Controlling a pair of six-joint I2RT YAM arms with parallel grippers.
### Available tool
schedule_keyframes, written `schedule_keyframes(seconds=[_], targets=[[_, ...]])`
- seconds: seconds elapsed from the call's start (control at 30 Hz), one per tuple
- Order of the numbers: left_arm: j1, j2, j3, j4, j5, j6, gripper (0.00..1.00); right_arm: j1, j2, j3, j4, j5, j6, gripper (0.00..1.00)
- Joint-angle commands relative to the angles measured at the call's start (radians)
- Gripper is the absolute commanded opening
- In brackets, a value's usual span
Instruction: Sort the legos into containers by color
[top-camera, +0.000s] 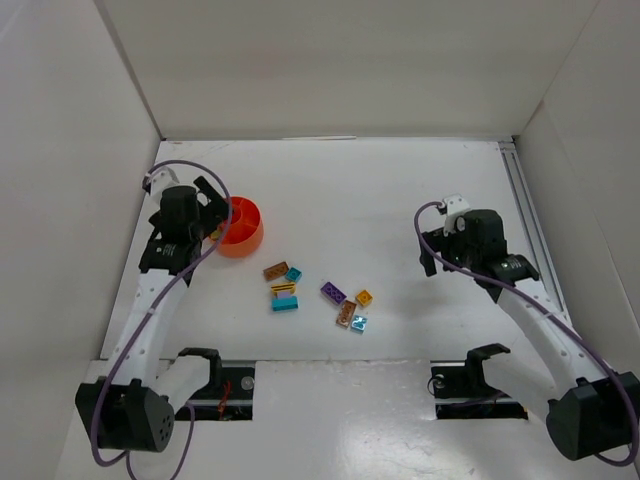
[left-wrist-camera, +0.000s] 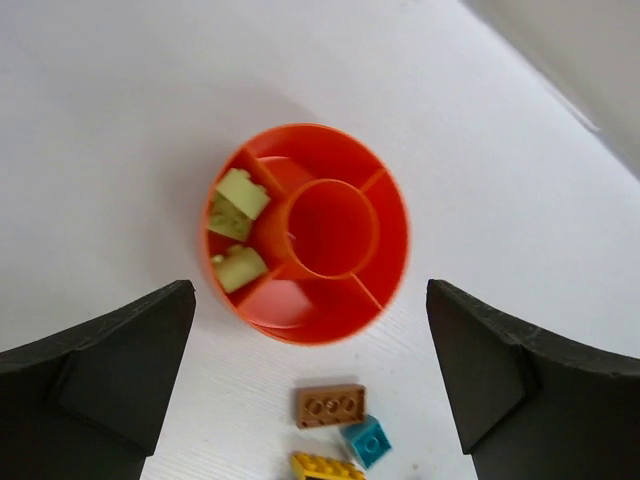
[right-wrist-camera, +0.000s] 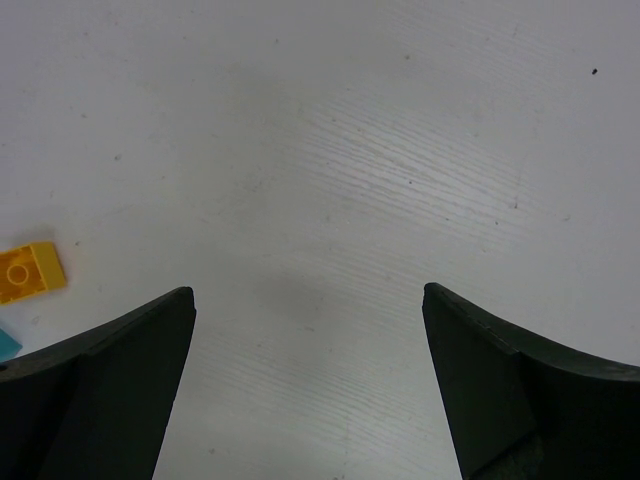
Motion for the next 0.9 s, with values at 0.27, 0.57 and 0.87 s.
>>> schedule_keyframes(seconds=[0.27,0.57,0.87], targets=[[-0.188,-0.08,-0.034,0.049,0.231,-0.003,1.0,0.317,0.081,0.043,0.033,0.044,-0.013,0.97],[-0.55,-0.045,-0.144,0.049,0.172,-0.063,1.0,0.555,0.065,-0.05,0.06,0.008,0.051,0.91],[-0.593,-0.045,-0.197,0.016,0.141,-0.141,1.0,0.802,0.141,-0.114,0.212,0.045,0.114,0.9]])
